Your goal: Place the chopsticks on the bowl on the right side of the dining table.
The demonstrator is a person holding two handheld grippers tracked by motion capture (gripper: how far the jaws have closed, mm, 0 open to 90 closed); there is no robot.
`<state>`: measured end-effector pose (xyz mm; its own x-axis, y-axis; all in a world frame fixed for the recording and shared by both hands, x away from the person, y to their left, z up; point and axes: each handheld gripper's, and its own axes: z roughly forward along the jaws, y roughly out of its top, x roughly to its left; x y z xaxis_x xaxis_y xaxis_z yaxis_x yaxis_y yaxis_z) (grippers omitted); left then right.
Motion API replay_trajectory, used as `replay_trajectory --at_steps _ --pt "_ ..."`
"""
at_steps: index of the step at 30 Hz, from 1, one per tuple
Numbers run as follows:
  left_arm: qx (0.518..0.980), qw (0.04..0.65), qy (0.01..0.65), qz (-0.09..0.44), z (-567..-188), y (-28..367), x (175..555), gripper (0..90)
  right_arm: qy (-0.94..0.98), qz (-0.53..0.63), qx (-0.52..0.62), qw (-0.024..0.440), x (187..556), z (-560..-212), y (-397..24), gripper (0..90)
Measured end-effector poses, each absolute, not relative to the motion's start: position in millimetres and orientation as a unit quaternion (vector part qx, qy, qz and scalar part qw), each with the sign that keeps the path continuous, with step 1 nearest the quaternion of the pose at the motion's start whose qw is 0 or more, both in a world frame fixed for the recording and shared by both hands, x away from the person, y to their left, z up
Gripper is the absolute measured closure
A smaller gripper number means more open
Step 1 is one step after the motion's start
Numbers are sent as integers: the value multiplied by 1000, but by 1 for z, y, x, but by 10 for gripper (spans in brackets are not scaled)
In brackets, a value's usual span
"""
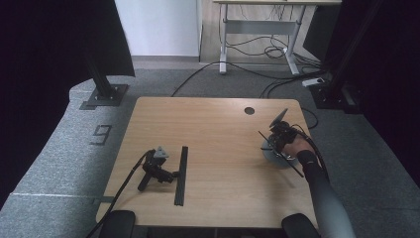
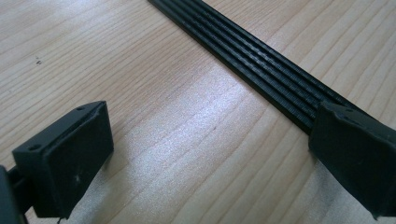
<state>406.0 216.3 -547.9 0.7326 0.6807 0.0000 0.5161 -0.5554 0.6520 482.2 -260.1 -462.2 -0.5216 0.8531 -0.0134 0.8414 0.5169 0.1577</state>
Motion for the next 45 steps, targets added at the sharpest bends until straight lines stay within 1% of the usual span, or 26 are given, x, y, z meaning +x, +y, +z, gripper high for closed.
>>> replay_trajectory --at_steps 2,3,5,10,11,13,14,15,17,20,21,26,32,45 --pt "873 324 343 127 -548 216 406 0 868 71 489 50 481 -461 -262 748" --pt "873 324 343 127 -548 216 406 0 866 77 492 52 480 -461 -263 681" --pt "873 324 343 127 -548 216 406 0 863 84 494 58 479 -460 -265 596" --pt "873 323 343 127 -548 216 406 0 842 124 519 83 471 -454 -276 425" --pt "873 323 343 127 -548 216 406 0 838 135 521 88 469 -454 -278 377" --pt "873 324 343 127 -548 216 406 0 830 152 527 103 463 -452 -282 322" --pt "872 323 344 127 -548 216 406 0 828 155 528 108 462 -452 -284 276" --pt "872 323 344 127 -548 216 406 0 822 161 533 121 459 -452 -286 206" --pt "872 325 344 127 -548 216 406 0 811 177 541 137 454 -453 -290 137" --pt "872 325 344 127 -548 216 406 0 797 193 549 163 446 -454 -294 100" --pt "872 325 344 127 -548 216 406 0 786 202 557 178 441 -458 -297 35" --pt "872 324 344 127 -548 216 406 0 770 218 569 190 431 -464 -302 0" --pt "872 324 344 127 -548 216 406 0 754 240 578 201 418 -473 -310 0" --pt "872 324 344 127 -548 216 406 0 751 235 579 212 410 -487 -313 2"
